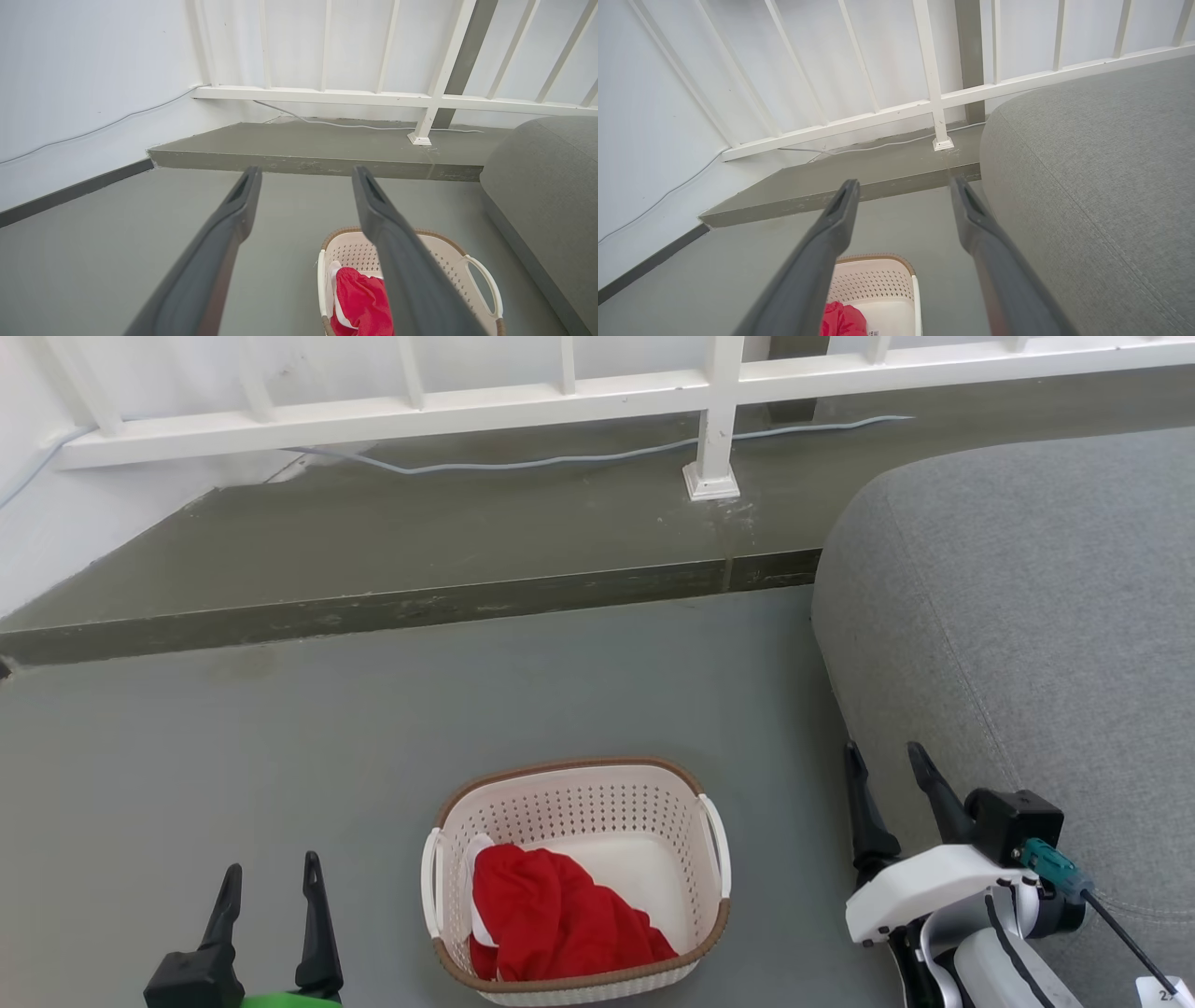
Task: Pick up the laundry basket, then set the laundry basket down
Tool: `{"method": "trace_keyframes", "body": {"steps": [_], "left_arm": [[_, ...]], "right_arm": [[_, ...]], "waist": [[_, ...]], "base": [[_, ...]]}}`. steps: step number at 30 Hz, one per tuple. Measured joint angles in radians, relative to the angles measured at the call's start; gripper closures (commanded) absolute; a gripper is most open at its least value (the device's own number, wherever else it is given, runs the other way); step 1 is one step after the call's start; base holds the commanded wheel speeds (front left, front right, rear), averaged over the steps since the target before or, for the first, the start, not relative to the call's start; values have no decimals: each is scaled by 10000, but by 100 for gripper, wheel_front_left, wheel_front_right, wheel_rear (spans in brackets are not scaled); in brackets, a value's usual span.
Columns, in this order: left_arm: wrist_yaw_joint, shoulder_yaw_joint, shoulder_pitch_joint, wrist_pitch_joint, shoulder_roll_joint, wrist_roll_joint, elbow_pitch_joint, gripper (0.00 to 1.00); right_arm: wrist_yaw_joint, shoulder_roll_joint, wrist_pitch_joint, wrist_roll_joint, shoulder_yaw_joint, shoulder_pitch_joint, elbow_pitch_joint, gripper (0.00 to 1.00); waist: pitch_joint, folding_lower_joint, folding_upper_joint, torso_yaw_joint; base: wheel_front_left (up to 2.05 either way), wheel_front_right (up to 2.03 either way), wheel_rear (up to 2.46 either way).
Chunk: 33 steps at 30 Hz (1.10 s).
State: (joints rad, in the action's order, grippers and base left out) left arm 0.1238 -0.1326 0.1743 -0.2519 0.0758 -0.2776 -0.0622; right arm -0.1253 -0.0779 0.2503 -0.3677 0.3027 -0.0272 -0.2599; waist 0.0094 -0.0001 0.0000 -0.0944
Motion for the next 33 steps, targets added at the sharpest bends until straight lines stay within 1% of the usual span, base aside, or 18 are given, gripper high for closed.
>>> {"method": "trace_keyframes", "body": {"steps": [18,19,25,33], "left_arm": [[0,134,270,0,-54,96,355,0],[0,144,306,0,-56,98,366,100],[-2,0,342,50,-226,46,-196,100],[-127,-115,360,50,-240,-640,-150,100]], "right_arm": [[0,150,0,272,-228,407,487,0],[0,153,0,274,-236,410,497,100],[13,176,-17,234,-198,707,4,100],[140,184,-23,-449,-274,803,119,100]], "waist": [[127,0,0,62],[132,0,0,65],[139,0,0,70],[130,1,0,140]], "base": [[0,0,0],[0,0,0],[0,0,0],[0,0,0]]}}
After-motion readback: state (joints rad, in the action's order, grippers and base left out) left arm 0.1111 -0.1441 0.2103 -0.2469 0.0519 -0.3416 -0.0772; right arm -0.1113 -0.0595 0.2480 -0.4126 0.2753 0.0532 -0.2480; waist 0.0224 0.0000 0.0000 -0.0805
